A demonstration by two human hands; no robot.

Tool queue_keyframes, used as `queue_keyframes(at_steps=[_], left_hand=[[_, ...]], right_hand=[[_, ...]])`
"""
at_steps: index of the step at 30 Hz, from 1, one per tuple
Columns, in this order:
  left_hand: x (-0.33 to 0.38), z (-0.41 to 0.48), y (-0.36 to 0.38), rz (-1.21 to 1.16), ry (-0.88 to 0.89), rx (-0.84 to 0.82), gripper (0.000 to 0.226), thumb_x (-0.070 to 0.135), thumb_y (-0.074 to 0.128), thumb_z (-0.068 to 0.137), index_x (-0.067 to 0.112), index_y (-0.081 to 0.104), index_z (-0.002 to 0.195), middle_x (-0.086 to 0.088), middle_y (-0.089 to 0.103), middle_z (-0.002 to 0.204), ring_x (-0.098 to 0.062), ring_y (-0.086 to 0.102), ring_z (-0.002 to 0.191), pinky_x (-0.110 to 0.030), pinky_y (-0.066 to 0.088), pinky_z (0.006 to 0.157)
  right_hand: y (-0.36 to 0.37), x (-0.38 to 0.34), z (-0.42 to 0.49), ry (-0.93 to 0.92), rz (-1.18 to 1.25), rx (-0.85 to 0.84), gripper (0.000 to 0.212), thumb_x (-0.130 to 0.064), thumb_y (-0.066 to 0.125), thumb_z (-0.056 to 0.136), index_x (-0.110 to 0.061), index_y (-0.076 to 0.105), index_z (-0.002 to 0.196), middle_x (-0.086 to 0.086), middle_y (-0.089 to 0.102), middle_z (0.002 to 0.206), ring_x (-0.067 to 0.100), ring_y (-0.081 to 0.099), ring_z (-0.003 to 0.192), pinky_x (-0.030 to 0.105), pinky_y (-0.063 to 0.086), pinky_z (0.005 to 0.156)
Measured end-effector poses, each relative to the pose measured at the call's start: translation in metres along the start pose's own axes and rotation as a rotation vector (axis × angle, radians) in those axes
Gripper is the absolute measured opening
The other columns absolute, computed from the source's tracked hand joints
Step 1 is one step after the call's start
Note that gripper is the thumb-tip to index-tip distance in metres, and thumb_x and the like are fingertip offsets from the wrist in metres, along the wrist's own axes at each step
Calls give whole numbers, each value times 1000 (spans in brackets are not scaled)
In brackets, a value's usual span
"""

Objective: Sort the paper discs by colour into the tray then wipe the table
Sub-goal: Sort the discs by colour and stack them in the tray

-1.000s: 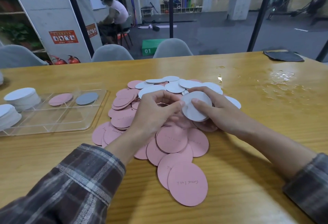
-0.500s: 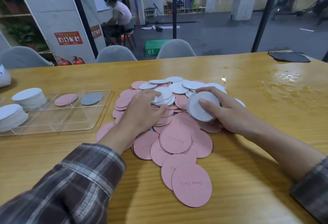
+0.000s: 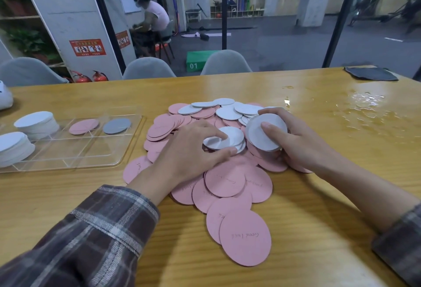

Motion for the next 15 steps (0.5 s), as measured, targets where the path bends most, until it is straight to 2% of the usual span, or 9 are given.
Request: queue_keyframes(at_steps=[3,6,9,12,15], left_hand=[[-3,-1,1,-5,-53,7,32,56,74,87,35,75,111,17,64,114,-2,57,104,-28,46,89],[-5,-4,0,35,-129,10,49,58,76,83,36,63,125,12,66,120,-13,59,108,-39,50,96],[3,-6,-8,26,-135,60,67,52,85,76,33,59,136,12,68,125,-15,61,116,-42,51,98],[9,-5,-14,38,-127,88,80,47,90,72,34,57,143,12,71,123,-15,65,109,-40,52,97],[8,-5,-12,-98,-160,88,78,30,93,73,32,60,143,14,71,120,0,64,85,-25,53,89]], right_hand=[[-3,4,1,-4,-11,5,25,-51,56,98,-52,58,123,-10,65,115,23,65,100,35,48,73],[-3,4,0,-3,-20,10,24,-48,55,100,-51,57,123,-10,64,113,22,65,97,34,46,72],[-3,4,0,4,-13,10,29,-55,54,95,-53,57,123,-11,64,112,22,65,96,34,46,72],[-3,4,1,1,-15,12,25,-53,54,99,-54,56,124,-12,64,110,19,63,92,32,43,71],[-3,4,1,4,-13,10,28,-56,52,97,-54,55,125,-13,64,109,18,61,92,30,41,69]])
Point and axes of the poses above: each hand's wrist, its own z-axis towards the middle knuckle, its own y-axis out of the palm, x = y × z, the point moved 7 cm from there along z, towards the middle knuckle
